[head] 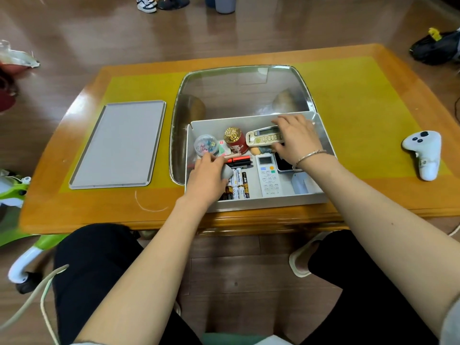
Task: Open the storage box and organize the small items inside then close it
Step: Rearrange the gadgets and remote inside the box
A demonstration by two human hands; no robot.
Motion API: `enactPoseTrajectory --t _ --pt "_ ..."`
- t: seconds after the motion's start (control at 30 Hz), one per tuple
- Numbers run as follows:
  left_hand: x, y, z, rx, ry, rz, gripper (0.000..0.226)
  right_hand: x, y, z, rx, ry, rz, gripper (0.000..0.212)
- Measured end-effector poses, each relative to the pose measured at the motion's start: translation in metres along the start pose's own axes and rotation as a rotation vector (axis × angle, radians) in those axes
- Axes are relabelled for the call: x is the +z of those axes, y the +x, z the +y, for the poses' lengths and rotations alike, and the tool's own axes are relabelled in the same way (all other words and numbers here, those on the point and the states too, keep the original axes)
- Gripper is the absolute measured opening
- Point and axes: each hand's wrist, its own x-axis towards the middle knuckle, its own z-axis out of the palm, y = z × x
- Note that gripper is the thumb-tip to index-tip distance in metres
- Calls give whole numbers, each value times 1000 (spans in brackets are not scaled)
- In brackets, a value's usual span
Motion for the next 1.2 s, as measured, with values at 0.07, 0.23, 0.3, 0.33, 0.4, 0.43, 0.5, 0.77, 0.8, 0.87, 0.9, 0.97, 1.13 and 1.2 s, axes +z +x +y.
enactPoseTrajectory --t 0.07,0.23,0.3,0.33,0.4,0.43,0.5,0.77,0.8,0.87,0.9,0.97,1.13,1.2 --pt "0 0 -1 0 -14 -7 51 1 11 -1 -16 -60 -71 54" --pt "2 0 1 -27 12 39 47 1 25 -1 -36 -134 -153 46" --pt "3 1 1 -34 33 64 47 0 25 0 -57 -150 -150 47" --pt "3 1 1 -36 36 71 47 -1 25 0 -62 -150 -143 49" --pt "3 0 0 -30 32 81 46 -3 24 0 -62 -127 -121 50" --pt "3 0 -1 -23 30 89 46 -4 22 0 -65 -112 -97 50" --pt "4 0 -2 -12 26 104 45 -7 18 1 -61 -67 -24 47" --pt "-3 3 3 90 -277 235 49 -21 -11 5 -195 146 91 61" --pt "-7 5 6 98 -342 261 48 -22 -14 3 -228 168 74 63" --pt "-16 10 11 97 -419 273 48 -25 -20 -3 -295 202 33 64" --pt "-21 12 14 97 -448 252 47 -26 -22 -7 -332 208 26 64" --pt "-29 15 19 111 -498 171 41 -30 -26 -13 -411 217 52 61" --pt "-30 13 26 161 -490 1 17 -31 -31 -20 -475 240 29 58" --pt "-25 9 28 148 -451 -26 14 -25 -35 -17 -436 244 33 60"
